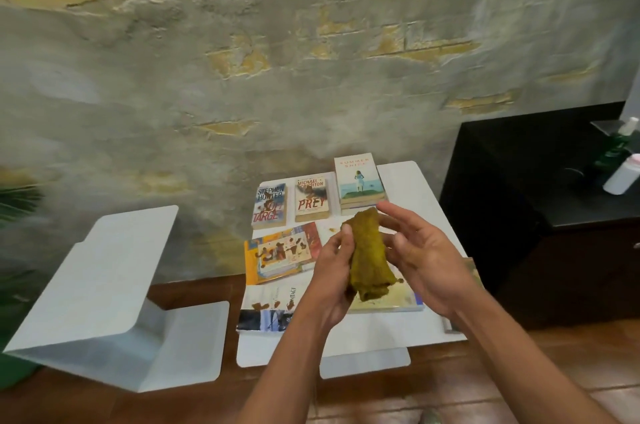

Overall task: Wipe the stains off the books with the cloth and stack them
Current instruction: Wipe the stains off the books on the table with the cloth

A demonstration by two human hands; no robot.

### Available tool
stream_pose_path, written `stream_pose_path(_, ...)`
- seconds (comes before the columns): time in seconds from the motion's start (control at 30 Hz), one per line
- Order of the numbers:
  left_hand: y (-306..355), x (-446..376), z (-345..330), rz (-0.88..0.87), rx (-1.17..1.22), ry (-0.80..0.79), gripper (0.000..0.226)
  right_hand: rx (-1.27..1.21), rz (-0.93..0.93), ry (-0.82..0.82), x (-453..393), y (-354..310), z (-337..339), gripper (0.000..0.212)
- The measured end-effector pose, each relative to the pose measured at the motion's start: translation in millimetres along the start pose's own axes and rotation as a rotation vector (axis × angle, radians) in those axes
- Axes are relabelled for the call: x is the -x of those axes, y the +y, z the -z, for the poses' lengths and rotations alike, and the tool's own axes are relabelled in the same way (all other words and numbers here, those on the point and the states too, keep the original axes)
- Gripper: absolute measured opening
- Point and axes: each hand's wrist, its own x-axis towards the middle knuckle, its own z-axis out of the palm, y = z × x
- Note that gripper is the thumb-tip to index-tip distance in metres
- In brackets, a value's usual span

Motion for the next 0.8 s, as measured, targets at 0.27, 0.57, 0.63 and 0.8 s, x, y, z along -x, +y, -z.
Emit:
stream_pose_path(0.27, 6, -20, -16, 0.088, -0.223, -0.128, 0.039, 0.439, -0.026, 0.033, -36, -15, 12, 0.016)
stream_pose_path(0.57, 27, -43, -20, -0.146, -0.356, 0.007, 0.049, 0.224, -0.138, 0.141, -76, -23, 34, 0.021)
stream_pose_path(0.63, 26, -51, -26, -0.215, -0.348, 0.075, 0.044, 0.054, -0.190, 0.108, -83, -27, 37, 0.032)
stream_pose_path(0.8, 24, -74, -35, -0.230, -0.157, 0.140, 0.038, -0.152, -0.272, -0.038, -93, -30, 56, 0.048)
